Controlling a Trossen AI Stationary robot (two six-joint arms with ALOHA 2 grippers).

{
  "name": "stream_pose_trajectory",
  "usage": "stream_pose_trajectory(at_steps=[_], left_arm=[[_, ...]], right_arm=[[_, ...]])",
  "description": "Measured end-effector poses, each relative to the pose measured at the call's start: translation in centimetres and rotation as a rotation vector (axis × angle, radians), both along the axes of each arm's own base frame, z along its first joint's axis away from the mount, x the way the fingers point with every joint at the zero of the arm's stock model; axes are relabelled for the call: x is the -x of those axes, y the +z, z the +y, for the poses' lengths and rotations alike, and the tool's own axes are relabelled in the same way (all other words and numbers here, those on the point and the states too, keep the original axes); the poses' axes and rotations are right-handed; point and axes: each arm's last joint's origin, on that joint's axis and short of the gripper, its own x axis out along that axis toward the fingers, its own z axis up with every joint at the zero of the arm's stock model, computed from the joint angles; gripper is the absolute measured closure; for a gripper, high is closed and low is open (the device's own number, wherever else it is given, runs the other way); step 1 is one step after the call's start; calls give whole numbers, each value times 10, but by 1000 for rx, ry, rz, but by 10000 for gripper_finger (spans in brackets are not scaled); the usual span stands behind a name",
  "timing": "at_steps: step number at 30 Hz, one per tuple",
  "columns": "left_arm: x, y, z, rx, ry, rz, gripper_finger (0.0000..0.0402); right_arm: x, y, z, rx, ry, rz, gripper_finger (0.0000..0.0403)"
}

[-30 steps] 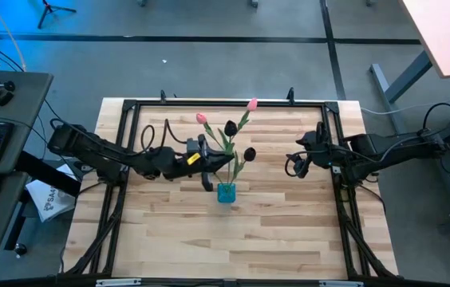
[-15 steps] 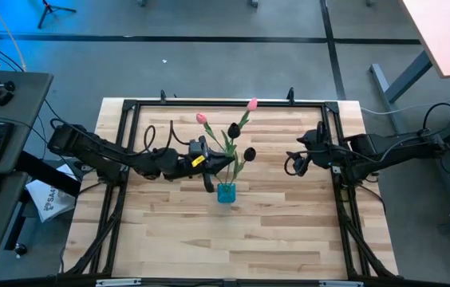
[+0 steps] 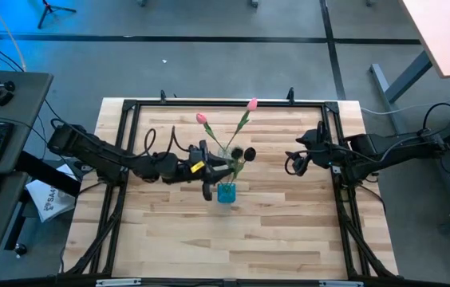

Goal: Sort flowers into vase by color
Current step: Put the black tulip into the blue vase, then return to Home Position

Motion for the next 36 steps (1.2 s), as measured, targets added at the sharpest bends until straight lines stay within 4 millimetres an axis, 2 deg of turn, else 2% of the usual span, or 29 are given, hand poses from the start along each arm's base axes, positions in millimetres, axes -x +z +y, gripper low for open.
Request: stream_pose_trajectory(at_steps=[8, 13, 19, 24, 27, 32, 36], left_arm=[[11, 4, -2, -65, 0, 100, 219], [24, 19, 2, -59, 26, 84, 198], [46, 48, 7, -31, 29, -25, 192], [67, 76, 12, 9, 35, -190, 192], [82, 91, 16, -38, 54, -254, 192], [106, 104, 24, -104, 138, -241, 192], [121, 101, 36, -146, 173, -121, 200]], right_arm=[[-1, 1, 0, -31, -27, -35, 98], [-3, 3, 1, -34, -23, -68, 98], [-4, 4, 1, -34, -23, -75, 98], [-5, 5, 1, -34, -25, -95, 98], [-6, 6, 1, -36, -26, -112, 98], [-7, 7, 1, -29, -35, -126, 98], [-7, 7, 1, -28, -36, -127, 98]])
